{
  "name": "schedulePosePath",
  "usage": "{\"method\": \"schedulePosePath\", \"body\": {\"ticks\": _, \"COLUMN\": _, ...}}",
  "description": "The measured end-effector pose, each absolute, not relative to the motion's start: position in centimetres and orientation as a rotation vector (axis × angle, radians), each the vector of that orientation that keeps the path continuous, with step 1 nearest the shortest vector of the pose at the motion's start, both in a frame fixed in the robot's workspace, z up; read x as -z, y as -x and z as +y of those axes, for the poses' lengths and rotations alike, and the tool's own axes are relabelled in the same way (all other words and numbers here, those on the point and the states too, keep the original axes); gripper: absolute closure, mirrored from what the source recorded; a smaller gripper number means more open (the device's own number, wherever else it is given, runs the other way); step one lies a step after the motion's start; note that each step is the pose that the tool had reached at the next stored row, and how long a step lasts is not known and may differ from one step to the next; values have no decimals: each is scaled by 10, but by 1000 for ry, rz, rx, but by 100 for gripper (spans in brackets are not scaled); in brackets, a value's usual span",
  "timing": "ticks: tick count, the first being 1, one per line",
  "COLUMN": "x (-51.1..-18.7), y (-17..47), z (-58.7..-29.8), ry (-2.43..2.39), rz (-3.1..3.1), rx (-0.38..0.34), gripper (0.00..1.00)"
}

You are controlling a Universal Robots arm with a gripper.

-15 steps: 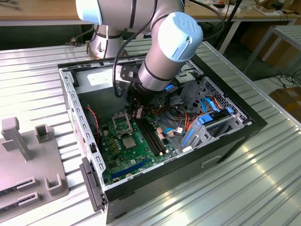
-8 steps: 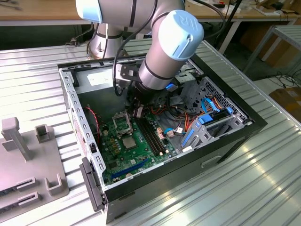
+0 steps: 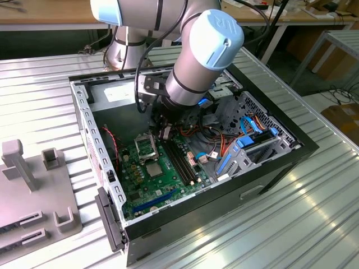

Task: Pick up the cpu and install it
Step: 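Close the cpu cover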

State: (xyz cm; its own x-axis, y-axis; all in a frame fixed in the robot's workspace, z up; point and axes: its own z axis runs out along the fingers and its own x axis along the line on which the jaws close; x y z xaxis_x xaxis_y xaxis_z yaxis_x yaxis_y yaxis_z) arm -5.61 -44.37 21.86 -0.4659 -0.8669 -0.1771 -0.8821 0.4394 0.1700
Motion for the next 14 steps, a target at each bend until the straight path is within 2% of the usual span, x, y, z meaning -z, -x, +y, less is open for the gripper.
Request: {"method": "schedulePosePath", "body": {"ticks": 14, "x": -226, "y": 56, "z": -444, "ry": 1600, "rz": 2635, "rx": -325, "gripper": 89}}
